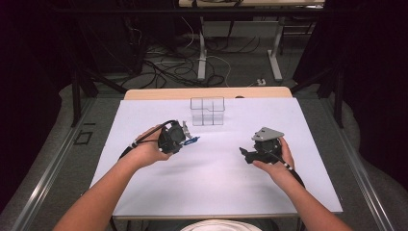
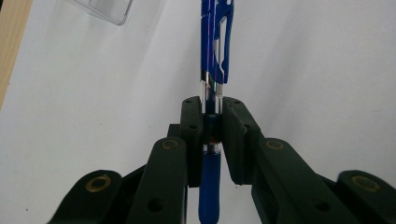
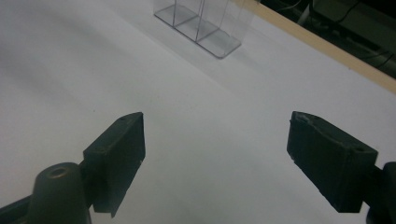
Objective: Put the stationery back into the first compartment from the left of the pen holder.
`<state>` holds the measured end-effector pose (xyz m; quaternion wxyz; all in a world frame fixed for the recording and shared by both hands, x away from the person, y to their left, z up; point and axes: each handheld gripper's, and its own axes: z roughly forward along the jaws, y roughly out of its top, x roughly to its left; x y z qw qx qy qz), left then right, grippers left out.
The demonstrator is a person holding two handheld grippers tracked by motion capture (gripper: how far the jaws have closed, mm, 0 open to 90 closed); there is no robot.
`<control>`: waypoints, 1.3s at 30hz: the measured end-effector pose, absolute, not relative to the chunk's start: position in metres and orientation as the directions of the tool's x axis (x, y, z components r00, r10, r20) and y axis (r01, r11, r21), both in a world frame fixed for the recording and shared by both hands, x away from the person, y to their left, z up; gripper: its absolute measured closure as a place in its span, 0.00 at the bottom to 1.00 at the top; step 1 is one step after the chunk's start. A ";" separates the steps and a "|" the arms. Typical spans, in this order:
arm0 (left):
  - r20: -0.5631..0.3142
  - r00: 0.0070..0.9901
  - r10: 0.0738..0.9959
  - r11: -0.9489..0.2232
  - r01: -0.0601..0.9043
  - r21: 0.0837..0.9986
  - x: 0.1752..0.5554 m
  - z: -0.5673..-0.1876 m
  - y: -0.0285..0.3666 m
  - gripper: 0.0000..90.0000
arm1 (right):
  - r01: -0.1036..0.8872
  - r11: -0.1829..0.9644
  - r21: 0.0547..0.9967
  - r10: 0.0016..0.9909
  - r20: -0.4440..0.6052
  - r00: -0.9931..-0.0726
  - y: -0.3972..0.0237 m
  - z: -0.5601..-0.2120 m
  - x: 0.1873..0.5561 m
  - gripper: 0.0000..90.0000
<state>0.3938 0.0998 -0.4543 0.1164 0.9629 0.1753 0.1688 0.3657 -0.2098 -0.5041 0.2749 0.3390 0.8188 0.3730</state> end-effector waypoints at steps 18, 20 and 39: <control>0.259 0.890 0.374 -0.911 0.302 0.280 0.401 -0.444 0.090 0.88 | -0.023 0.814 0.580 0.418 -0.613 -0.670 -0.146 -0.473 0.368 0.40; 0.257 0.888 0.382 -0.908 0.308 0.285 0.401 -0.443 0.091 0.88 | -0.060 0.836 0.545 0.374 -0.647 -0.664 -0.137 -0.471 0.367 0.41; 0.227 0.887 0.403 -0.897 0.332 0.293 0.404 -0.441 0.091 0.88 | -0.325 0.904 0.277 0.058 -0.834 -0.549 -0.090 -0.483 0.363 0.48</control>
